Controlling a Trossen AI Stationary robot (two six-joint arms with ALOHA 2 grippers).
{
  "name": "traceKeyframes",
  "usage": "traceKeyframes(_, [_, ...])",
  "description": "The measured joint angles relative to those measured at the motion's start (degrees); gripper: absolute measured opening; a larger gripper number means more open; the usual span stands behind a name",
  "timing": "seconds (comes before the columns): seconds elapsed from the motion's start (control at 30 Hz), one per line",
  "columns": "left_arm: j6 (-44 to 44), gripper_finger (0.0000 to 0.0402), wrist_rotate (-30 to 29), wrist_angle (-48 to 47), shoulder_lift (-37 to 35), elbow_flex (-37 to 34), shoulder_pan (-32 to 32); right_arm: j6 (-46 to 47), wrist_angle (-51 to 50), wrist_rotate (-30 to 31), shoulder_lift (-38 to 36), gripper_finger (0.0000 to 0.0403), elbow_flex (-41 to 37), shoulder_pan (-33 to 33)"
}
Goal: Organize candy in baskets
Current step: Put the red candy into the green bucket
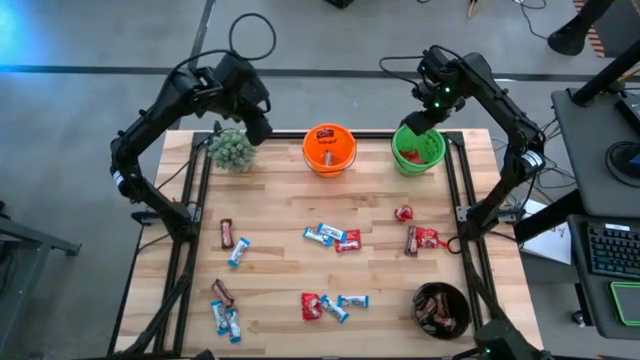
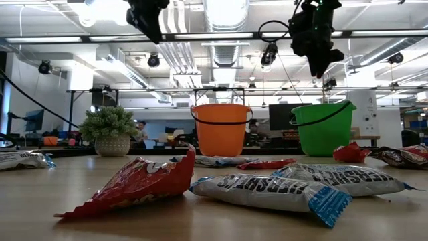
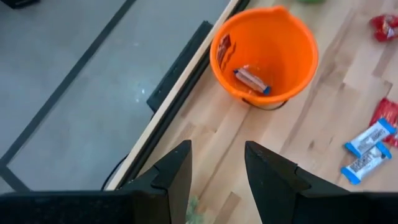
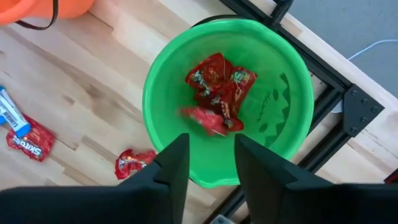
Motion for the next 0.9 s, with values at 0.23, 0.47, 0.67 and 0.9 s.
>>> traceKeyframes(0.23, [0.95,0.0131,0.02,-2.23,-0.04,0.00,0.00,1.07,0.00,-0.02,0.00,0.0154,-0.02,0.00])
traceKeyframes(0.47, [1.10,0.0131,0.11,-5.83,-0.09,-0.02,-0.17,5.58,0.00,-0.19,0.00,0.0157,-0.04,0.02])
traceKeyframes(0.67, [1.29,0.0131,0.15,-8.24,-0.11,-0.04,-1.12,6.41,0.00,-3.89,-0.60,0.0148,-0.07,1.16])
traceKeyframes(0.9, [3.23,0.0138,0.15,-10.23,-0.24,0.26,-2.21,6.16,2.18,-4.61,-0.83,0.0144,-0.07,4.14])
